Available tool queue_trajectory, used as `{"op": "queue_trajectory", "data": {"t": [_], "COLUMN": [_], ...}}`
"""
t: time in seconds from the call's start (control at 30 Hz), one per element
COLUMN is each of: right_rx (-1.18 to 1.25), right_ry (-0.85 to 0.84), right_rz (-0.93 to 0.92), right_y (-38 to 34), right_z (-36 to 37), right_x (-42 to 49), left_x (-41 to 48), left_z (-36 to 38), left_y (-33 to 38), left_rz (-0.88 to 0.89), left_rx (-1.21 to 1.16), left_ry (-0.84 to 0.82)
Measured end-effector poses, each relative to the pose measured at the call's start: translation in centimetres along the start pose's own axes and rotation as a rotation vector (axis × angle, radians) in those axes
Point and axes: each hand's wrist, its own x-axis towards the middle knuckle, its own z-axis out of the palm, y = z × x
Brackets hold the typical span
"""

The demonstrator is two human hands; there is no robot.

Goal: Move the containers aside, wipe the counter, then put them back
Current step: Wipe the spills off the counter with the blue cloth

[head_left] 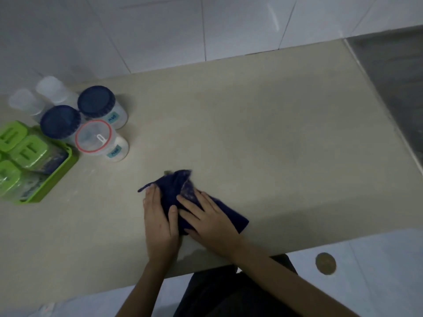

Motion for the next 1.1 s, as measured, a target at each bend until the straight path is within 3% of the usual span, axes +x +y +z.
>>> {"op": "queue_trajectory", "data": {"t": [0.23, 0.4, 0.8, 0.97, 1.1], "right_rx": [0.109, 0.104, 0.094, 0.025, -0.041], "right_ry": [-0.035, 0.037, 0.218, 0.344, 0.299], "right_rz": [-0.018, 0.069, 0.420, 0.661, 0.722], "right_y": [4.6, 11.1, 26.9, 28.1, 27.9], "right_z": [-1.3, -4.2, -9.8, -10.7, -10.8], "right_x": [-1.3, -5.3, -19.8, -23.2, -23.3], "left_x": [-0.6, -2.1, -2.3, -2.4, -2.6], "left_z": [0.8, 4.3, 17.9, 21.3, 21.8], "left_y": [0.8, 4.5, 17.1, 19.9, 20.0], "left_rz": [0.016, 0.092, 0.321, 0.375, 0.374], "left_rx": [0.121, 0.252, 0.337, 0.377, 0.389], "left_ry": [-0.042, -0.135, -0.278, -0.300, -0.301]}}
